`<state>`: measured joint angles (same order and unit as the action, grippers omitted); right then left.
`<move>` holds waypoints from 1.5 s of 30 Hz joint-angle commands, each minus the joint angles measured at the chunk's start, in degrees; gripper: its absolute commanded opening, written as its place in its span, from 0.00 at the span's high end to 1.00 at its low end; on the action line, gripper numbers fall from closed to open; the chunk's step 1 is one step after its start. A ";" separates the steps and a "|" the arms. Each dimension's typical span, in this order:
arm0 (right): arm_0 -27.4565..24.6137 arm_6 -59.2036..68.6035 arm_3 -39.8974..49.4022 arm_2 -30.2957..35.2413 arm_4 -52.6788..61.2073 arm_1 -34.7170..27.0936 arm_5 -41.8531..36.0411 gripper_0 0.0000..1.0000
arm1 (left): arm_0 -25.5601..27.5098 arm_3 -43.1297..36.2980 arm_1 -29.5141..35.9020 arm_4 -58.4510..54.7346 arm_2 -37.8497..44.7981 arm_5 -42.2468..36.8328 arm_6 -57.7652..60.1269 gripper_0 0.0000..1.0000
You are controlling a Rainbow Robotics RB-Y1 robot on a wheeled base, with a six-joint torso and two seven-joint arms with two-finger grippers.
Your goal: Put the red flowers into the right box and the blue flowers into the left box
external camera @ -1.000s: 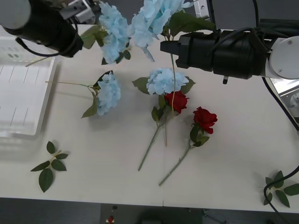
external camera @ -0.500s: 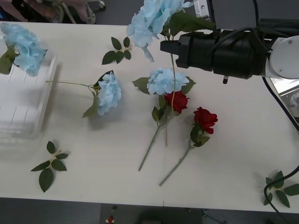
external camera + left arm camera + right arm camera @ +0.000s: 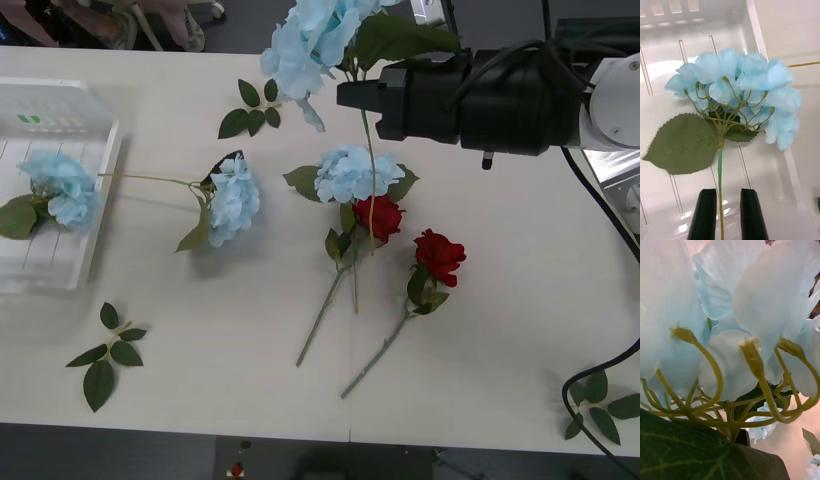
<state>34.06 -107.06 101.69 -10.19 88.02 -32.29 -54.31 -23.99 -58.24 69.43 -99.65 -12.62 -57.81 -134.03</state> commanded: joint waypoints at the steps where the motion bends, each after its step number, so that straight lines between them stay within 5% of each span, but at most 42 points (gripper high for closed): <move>1: 1.53 -0.87 2.11 0.53 0.48 -1.81 0.52 1.00 | -1.06 -1.35 0.62 -0.36 4.01 0.42 -1.59 0.38; 16: 1.80 -0.17 2.11 0.53 -2.33 1.09 1.66 1.00 | -1.32 -25.44 -2.63 -12.93 12.80 -7.40 2.63 0.36; 21: 1.80 0.19 2.11 0.53 -2.77 2.06 1.92 1.00 | -1.32 -30.71 -9.84 -14.25 9.63 -5.38 10.98 0.00; 33: 2.15 0.80 2.11 0.44 -2.24 3.20 2.28 1.00 | -3.25 -35.81 -25.57 -14.43 -7.77 7.63 10.45 0.00; 44: 2.15 1.06 2.11 0.44 -3.21 5.40 2.28 1.00 | -8.97 -35.81 -37.52 -3.88 -14.45 16.15 10.45 0.00; 45: 2.15 1.06 2.11 0.44 -3.21 5.58 2.28 1.00 | -9.58 -35.81 -38.05 -2.91 -15.15 17.29 10.45 0.12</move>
<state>34.08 -107.05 101.71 -9.98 85.15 -27.77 -52.21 -30.70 -92.62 31.73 -104.07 -26.62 -42.89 -121.95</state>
